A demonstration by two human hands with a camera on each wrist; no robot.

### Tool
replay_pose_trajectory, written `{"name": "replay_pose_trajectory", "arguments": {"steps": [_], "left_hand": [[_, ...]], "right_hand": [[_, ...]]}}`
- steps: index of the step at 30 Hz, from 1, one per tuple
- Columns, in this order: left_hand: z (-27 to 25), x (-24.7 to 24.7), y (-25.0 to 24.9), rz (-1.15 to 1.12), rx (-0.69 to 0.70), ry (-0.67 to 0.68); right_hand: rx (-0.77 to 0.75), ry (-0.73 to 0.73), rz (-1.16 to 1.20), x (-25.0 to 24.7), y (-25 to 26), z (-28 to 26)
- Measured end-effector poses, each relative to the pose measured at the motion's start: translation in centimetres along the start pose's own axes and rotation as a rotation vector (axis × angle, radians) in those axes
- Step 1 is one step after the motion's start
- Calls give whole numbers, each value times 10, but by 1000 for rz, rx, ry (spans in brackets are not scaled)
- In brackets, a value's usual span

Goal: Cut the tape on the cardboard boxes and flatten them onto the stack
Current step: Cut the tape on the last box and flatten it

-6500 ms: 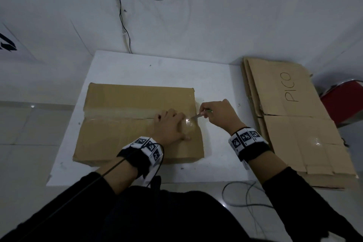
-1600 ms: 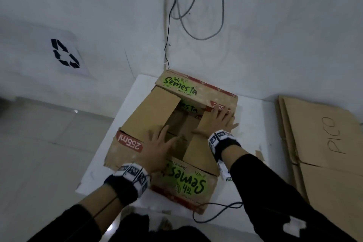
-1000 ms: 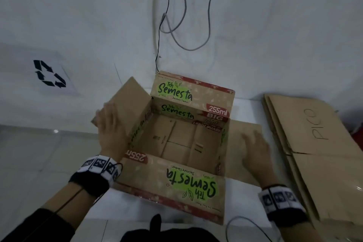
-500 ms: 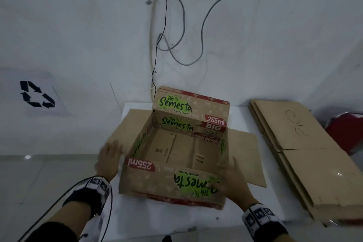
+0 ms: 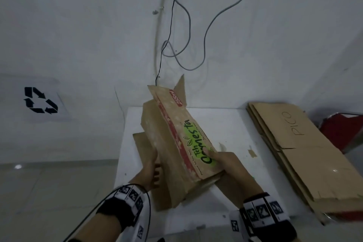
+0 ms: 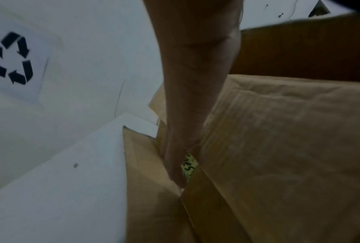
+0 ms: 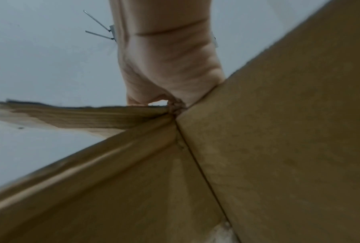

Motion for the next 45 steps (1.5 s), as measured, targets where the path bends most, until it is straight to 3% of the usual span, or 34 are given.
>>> {"name": "replay_pose_trajectory", "arguments": {"steps": [3,5,8,10,12,15,19,22,25,28,32,36,41,43,45], "left_hand": [[-1,5,-4,-123,58,26],[-10,-4,-16,-201,192,5],[-23,-29,-31,-354,358,-11],[-42,-27,-45,-455,466,98],[-69,-6,-58,-331,613,211],[-96,44,-61,21,786,202],[-81,78,-57,103,826,150],[-68,89,-61,140,816,140],[-61,102,-68,210,825,129],[-50,98,-81,205,849,93],[-38,86,-109,229,841,32],[-35,80,-124,321,918,-54],[-22,87,-124,279,924,40],[-21,90,-123,278,929,14],[-28,89,-120,310,959,-49]], "right_hand": [[31,-39,-85,-13,-9,10],[49,-84,-61,-24,-12,14],[-82,-185,-126,-40,-5,14],[-198,-252,-162,-48,-3,15],[-242,-264,-166,-48,0,12],[-263,-210,-56,-43,3,6],[-287,-47,-20,-49,-4,4],[-268,114,-412,-51,-16,6],[-273,67,-594,-46,-6,10],[-276,55,-620,-36,11,22],[-198,126,-660,-23,31,39],[-97,115,-662,-26,30,66],[-137,228,-612,-19,34,74],[-140,199,-618,-20,25,75],[-151,72,-569,-29,17,75]]}}
Point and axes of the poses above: each hand's wrist, its own z-axis towards the middle knuckle, its own x-axis out of the palm, y = z × x, the point moved 8 cm from there along z, towards the middle knuckle, and after that the axes turned 6 degrees about -x, right-handed, at the moved point
